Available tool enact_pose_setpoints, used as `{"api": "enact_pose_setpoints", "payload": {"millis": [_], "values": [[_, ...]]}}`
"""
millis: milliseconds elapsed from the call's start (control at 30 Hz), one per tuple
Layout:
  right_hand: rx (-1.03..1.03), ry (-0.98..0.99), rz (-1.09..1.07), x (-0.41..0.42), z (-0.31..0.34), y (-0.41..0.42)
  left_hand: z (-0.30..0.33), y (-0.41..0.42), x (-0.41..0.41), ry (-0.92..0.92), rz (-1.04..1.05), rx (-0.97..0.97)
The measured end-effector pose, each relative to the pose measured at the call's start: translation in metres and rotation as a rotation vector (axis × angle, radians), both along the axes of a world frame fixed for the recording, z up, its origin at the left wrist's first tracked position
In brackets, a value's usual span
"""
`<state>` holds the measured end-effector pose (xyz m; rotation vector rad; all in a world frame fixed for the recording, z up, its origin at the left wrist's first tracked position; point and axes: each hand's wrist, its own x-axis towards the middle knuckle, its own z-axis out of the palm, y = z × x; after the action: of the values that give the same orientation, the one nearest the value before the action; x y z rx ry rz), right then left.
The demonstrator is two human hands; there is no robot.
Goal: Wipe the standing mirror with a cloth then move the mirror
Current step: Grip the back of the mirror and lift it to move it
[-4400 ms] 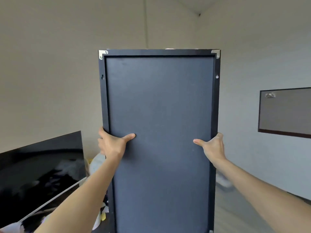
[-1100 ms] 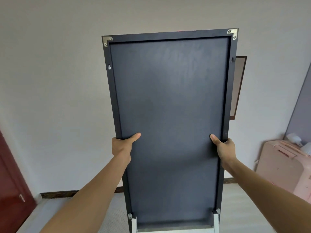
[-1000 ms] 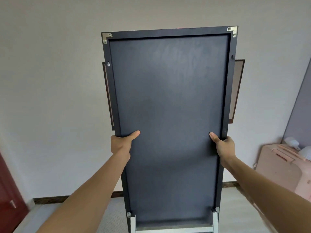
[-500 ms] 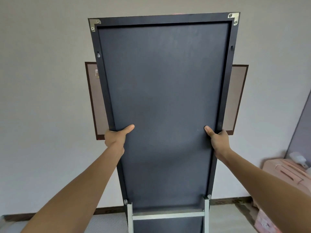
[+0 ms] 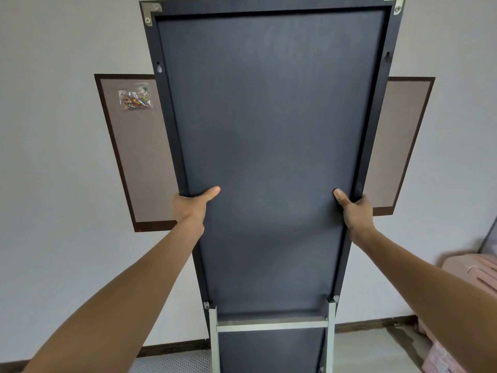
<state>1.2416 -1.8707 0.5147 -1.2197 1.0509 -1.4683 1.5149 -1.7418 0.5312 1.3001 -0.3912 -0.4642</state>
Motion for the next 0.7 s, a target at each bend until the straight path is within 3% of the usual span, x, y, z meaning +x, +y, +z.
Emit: {"api": "enact_pose_setpoints", "payload": {"millis": [367, 700], "values": [[0.026, -0.025, 0.075, 0.035, -0.013, -0.125, -0.01, -0.112, 0.028, 0.003, 0.075, 0.007], [0.056, 0.006, 0.109, 0.065, -0.023, -0.184, -0.03, -0.168, 0.059, 0.028, 0.096, 0.031]]}}
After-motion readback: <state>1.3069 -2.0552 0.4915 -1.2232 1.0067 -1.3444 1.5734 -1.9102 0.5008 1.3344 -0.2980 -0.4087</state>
